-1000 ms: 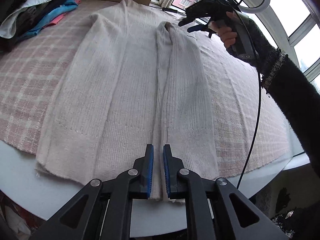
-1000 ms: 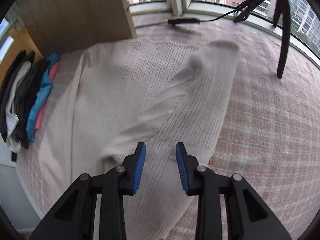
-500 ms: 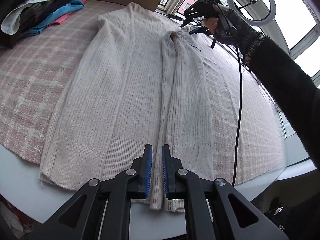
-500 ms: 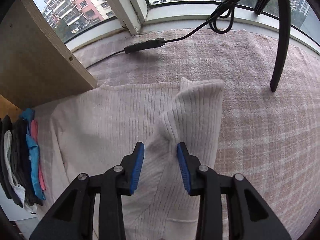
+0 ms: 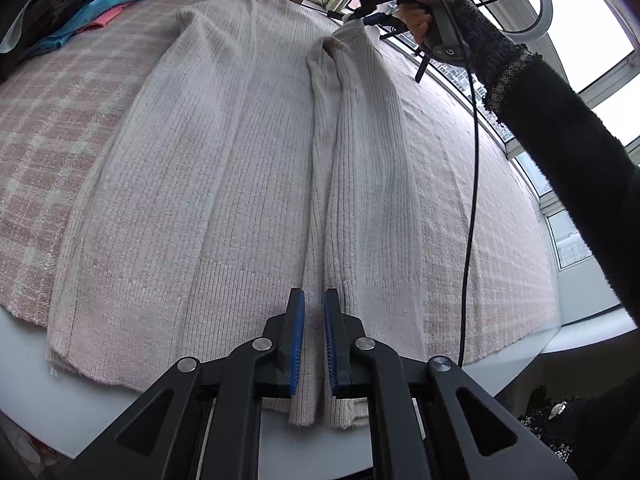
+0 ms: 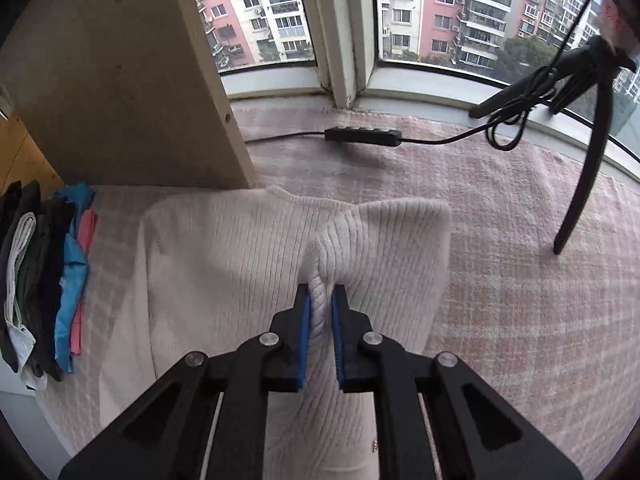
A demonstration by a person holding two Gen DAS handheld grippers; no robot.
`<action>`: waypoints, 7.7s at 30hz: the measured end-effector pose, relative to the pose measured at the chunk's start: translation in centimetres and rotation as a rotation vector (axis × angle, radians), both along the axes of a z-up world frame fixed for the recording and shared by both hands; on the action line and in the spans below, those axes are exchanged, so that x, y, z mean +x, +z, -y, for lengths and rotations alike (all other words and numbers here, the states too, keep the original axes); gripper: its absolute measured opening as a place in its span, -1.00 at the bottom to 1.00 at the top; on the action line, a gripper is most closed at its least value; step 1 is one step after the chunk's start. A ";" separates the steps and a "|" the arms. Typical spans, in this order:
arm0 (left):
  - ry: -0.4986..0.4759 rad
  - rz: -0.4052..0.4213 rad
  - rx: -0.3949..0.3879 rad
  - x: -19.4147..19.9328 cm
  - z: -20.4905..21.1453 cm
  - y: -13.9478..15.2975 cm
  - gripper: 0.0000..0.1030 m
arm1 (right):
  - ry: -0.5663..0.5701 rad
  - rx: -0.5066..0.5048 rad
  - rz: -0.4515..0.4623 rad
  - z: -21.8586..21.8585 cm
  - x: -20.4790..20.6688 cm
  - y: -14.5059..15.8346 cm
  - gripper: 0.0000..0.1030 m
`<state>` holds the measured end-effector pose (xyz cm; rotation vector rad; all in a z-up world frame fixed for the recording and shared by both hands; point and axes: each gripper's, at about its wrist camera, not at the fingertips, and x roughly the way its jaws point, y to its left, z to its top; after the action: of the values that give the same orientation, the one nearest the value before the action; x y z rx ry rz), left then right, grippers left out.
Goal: Fold clothes
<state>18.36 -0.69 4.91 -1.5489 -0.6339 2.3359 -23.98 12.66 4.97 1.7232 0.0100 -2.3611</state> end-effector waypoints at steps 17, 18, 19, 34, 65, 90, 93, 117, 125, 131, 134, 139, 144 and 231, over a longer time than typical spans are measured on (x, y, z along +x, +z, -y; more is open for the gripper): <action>-0.033 -0.047 -0.114 -0.5 -3.6 0.3 -0.79 | 0.134 -0.026 0.051 -2.5 10.7 -0.8 -0.41; -0.036 -0.054 -0.112 -0.6 -3.9 0.2 -0.89 | 0.151 0.002 0.052 -2.2 11.0 -1.8 -0.41; -0.030 -0.060 -0.104 -0.3 -4.0 0.4 -0.89 | 0.165 0.019 0.029 -2.0 11.2 -2.2 -0.40; 0.214 -0.123 -0.184 2.1 2.4 3.6 -0.72 | 0.373 0.047 -0.026 -0.2 20.8 -1.5 -0.35; -0.020 -0.093 -0.056 -0.6 11.6 -0.9 -0.34 | 0.366 0.411 0.108 27.8 12.1 -2.5 -0.22; -0.150 -0.205 -0.355 0.0 4.6 2.6 -0.77 | -0.083 -0.489 0.101 1.0 10.2 -1.6 -0.86; -0.233 -0.226 -0.414 0.7 2.2 2.8 -0.77 | -0.113 -0.505 0.122 -0.8 10.6 -3.1 -0.86; -0.244 -0.189 -0.424 0.7 0.1 1.9 -0.92 | 0.105 -0.258 0.098 2.6 8.7 -1.4 -0.91; -0.346 -0.133 -0.367 0.5 -1.4 1.2 -0.91 | 0.124 -0.193 0.097 0.7 8.3 -2.1 -0.88; -0.274 -0.167 -0.302 0.7 1.3 4.5 -0.84 | 0.111 -0.306 0.065 -1.6 7.9 1.2 -0.65; -0.224 -0.179 -0.249 0.5 2.3 6.0 -0.75 | 0.032 -0.372 0.042 -4.9 8.8 2.0 -0.44; -0.265 -0.138 -0.195 -1.2 -0.4 4.7 -0.59 | -0.015 -0.260 0.042 -6.9 9.7 0.7 -0.44; -0.295 -0.075 -0.205 -1.5 -2.8 2.8 -0.40 | -0.051 -0.313 0.073 -7.2 7.2 0.5 -0.42; -0.263 -0.133 -0.328 -0.9 0.8 3.1 -0.68 | 0.243 -0.091 0.023 2.8 3.7 2.9 -0.59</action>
<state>17.47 -1.45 7.98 -1.4786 -0.0106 2.3944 -20.29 9.82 7.89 1.6071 0.1011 -2.1333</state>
